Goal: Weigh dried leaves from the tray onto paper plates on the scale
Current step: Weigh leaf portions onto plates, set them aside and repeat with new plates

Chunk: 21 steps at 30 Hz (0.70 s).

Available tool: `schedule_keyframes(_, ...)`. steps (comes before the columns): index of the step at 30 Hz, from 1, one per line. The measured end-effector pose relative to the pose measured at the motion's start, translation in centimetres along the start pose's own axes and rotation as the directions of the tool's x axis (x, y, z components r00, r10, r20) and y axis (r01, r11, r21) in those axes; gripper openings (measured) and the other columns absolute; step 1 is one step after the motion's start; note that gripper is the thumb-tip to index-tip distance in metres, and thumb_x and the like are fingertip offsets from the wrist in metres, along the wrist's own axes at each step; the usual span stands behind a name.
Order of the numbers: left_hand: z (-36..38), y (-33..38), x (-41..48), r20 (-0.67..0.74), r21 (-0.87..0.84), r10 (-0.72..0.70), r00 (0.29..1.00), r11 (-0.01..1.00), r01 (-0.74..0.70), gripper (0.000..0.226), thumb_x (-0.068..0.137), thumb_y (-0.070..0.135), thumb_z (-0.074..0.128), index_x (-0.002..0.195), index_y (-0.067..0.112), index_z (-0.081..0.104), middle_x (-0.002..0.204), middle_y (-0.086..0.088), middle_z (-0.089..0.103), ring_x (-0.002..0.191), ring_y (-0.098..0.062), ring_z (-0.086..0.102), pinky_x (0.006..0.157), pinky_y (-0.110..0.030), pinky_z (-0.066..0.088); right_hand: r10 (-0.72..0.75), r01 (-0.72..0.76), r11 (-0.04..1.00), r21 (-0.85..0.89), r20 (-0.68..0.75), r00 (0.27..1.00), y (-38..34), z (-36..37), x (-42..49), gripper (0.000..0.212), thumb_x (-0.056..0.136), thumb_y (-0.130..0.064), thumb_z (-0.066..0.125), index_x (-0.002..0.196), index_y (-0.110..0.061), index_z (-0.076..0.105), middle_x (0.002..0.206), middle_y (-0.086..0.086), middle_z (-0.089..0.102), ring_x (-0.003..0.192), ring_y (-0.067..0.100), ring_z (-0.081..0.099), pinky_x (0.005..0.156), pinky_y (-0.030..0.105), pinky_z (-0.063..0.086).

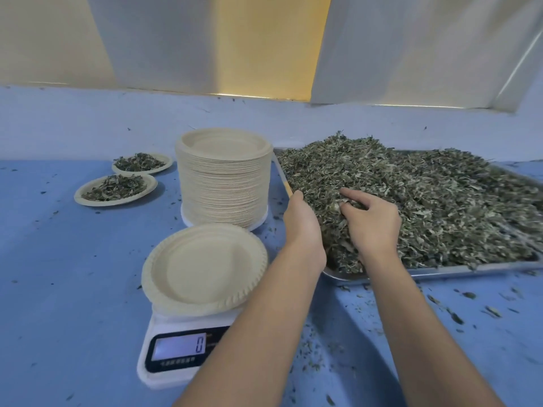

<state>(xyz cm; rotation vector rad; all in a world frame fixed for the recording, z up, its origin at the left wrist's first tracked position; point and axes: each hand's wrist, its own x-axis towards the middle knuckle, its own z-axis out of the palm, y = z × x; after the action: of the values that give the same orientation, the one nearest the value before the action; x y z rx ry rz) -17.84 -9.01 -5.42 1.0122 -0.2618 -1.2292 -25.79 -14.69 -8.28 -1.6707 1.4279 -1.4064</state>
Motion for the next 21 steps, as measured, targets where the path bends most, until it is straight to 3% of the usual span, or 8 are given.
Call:
schedule_keyframes(5, -0.2, -0.2, 0.1, 0.0, -0.048, -0.018, 1.0, 0.999, 0.018, 0.053, 0.1, 0.04, 0.035, 0.144, 0.011, 0.035, 0.146, -0.008, 0.039, 0.134, -0.023, 0.038, 0.109, -0.035, 0.031, 0.03, -0.032, 0.987, 0.16, 0.014, 0.999, -0.6, 0.2, -0.1, 0.026, 0.083, -0.015, 0.067, 0.105, -0.029, 0.074, 0.056, -0.006, 0.063, 0.028, 0.006, 0.027, 0.033, 0.017, 0.025)
schedule_keyframes(6, -0.4, 0.1, -0.1, 0.006, -0.054, -0.002, 1.0, 0.999, 0.003, 0.049, 0.1, 0.039, 0.035, 0.14, 0.011, 0.041, 0.138, -0.008, 0.049, 0.126, -0.02, 0.047, 0.1, -0.03, 0.04, 0.026, -0.029, 0.982, 0.187, 0.018, 1.0, -0.9, 0.3, -0.2, 0.026, 0.083, -0.015, 0.068, 0.104, -0.029, 0.074, 0.059, -0.007, 0.065, 0.029, 0.005, 0.026, 0.033, 0.017, 0.024)
schedule_keyframes(7, -0.5, 0.5, -0.5, 0.014, -0.058, 0.012, 1.0, 0.998, -0.011, 0.043, 0.101, 0.037, 0.034, 0.129, 0.011, 0.051, 0.119, -0.007, 0.062, 0.108, -0.014, 0.06, 0.082, -0.022, 0.047, 0.02, -0.024, 0.976, 0.216, 0.022, 1.0, -1.2, 0.4, -0.3, 0.027, 0.083, -0.014, 0.068, 0.104, -0.029, 0.073, 0.058, -0.009, 0.065, 0.03, 0.005, 0.025, 0.034, 0.017, 0.024)
schedule_keyframes(9, -1.0, 1.4, -0.7, 0.023, -0.06, 0.053, 0.998, 0.997, -0.052, 0.036, 0.102, 0.034, 0.033, 0.095, 0.008, 0.058, 0.077, -0.003, 0.064, 0.062, -0.004, 0.065, 0.048, -0.013, 0.044, 0.001, -0.008, 0.962, 0.273, 0.026, 1.0, -2.2, 0.6, -0.7, 0.027, 0.082, -0.014, 0.068, 0.103, -0.03, 0.073, 0.048, -0.014, 0.059, 0.031, 0.004, 0.022, 0.034, 0.015, 0.021)
schedule_keyframes(13, -3.1, 4.1, -1.6, -0.003, -0.086, 0.136, 0.991, 0.987, -0.135, 0.033, 0.102, 0.033, 0.032, 0.089, 0.01, 0.052, 0.09, -0.004, 0.052, 0.078, -0.011, 0.052, 0.066, -0.021, 0.038, -0.08, 0.051, 0.935, 0.352, 0.068, 0.995, -4.8, 1.4, -1.9, 0.026, 0.083, -0.014, 0.068, 0.103, -0.029, 0.074, 0.043, -0.013, 0.051, 0.035, 0.005, 0.022, 0.036, 0.016, 0.022)
schedule_keyframes(16, -6.2, 6.1, -2.8, -0.048, -0.068, 0.236, 0.971, 0.969, -0.239, 0.04, 0.102, 0.03, 0.031, 0.118, 0.003, 0.055, 0.124, -0.011, 0.056, 0.12, -0.018, 0.051, 0.095, -0.026, 0.038, -0.159, 0.096, 0.926, 0.366, 0.147, 0.976, -6.9, 2.4, -3.3, 0.026, 0.083, -0.013, 0.068, 0.103, -0.029, 0.074, 0.053, -0.02, 0.058, 0.037, 0.001, 0.032, 0.04, 0.014, 0.029)
schedule_keyframes(18, -8.7, 7.3, -3.7, -0.13, -0.006, 0.367, 0.921, 0.929, -0.371, 0.038, 0.101, 0.026, 0.03, 0.105, 0.006, 0.061, 0.114, -0.008, 0.063, 0.117, -0.017, 0.055, 0.094, -0.024, 0.04, -0.207, 0.123, 0.933, 0.338, 0.223, 0.953, -8.1, 3.3, -4.4, 0.026, 0.082, -0.013, 0.069, 0.102, -0.029, 0.074, 0.074, -0.022, 0.066, 0.044, -0.003, 0.047, 0.049, 0.011, 0.038)
schedule_keyframes(21, -12.2, 9.0, -4.8, -0.294, 0.084, 0.511, 0.808, 0.855, -0.511, 0.032, 0.098, 0.019, 0.033, 0.085, 0.012, 0.061, 0.093, -0.003, 0.067, 0.101, -0.014, 0.063, 0.091, -0.024, 0.046, -0.239, 0.145, 0.951, 0.272, 0.355, 0.904, -8.9, 5.0, -6.0, 0.026, 0.08, -0.013, 0.07, 0.1, -0.029, 0.075, 0.093, -0.019, 0.069, 0.073, 0.007, 0.066, 0.068, 0.025, 0.053)
